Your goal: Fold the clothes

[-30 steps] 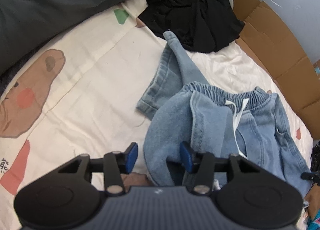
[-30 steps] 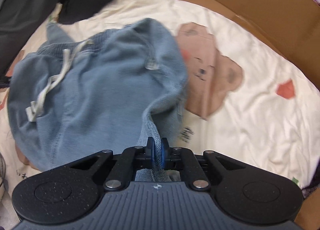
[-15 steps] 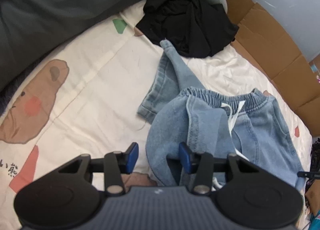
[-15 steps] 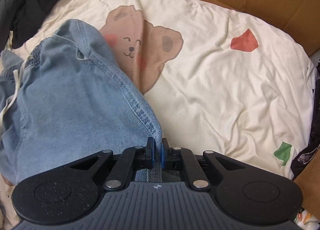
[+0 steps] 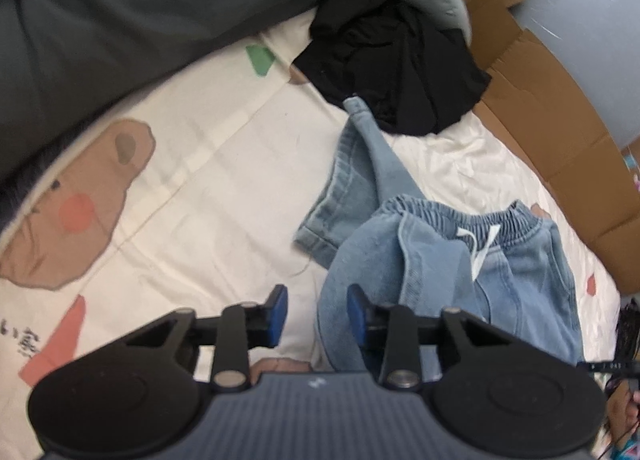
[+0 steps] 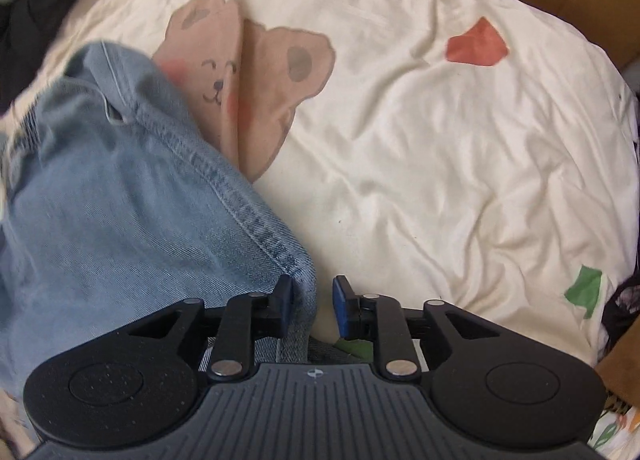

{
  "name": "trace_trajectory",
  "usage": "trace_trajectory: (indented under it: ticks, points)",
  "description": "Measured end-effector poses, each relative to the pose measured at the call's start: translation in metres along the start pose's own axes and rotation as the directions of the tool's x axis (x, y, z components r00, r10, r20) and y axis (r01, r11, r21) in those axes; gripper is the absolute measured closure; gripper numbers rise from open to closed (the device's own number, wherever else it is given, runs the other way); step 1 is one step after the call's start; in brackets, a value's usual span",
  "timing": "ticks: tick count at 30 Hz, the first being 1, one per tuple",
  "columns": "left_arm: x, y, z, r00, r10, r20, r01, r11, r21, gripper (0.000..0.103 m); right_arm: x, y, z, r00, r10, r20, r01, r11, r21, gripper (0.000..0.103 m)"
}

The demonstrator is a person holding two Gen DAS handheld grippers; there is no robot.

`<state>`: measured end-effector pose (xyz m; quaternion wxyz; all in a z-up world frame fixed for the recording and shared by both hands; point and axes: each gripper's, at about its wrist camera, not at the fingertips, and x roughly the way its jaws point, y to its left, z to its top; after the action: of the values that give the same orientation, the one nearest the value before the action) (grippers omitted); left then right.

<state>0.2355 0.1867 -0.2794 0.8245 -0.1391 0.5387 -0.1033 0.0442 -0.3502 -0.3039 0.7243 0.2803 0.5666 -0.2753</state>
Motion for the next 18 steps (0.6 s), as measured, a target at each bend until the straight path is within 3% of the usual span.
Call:
trace_trajectory:
  ticks: [6, 11, 15, 18]
  points:
    - [0.000, 0.004, 0.012, 0.998, -0.015, 0.060, 0.019, 0.998, -0.060, 0.075, -0.033, 0.007, 0.007, 0.995, 0.052, 0.088, -0.052, 0.999, -0.004, 0.076]
    - [0.016, 0.007, 0.018, 0.999, -0.004, 0.053, 0.010, 0.995, -0.102, 0.075, -0.046, 0.022, 0.021, 0.984, 0.093, 0.152, -0.090, 0.996, -0.025, 0.075]
    - [0.023, 0.008, 0.013, 0.997, -0.062, 0.050, 0.069, 0.986, -0.150, 0.074, -0.050, 0.038, 0.031, 0.979, 0.110, 0.173, -0.100, 0.993, -0.067, 0.071]
    - [0.026, -0.002, 0.007, 0.995, -0.087, 0.046, 0.092, 0.988, -0.126, 0.070, -0.051, 0.045, 0.036, 0.975, 0.128, 0.184, -0.113, 0.990, -0.090, 0.069]
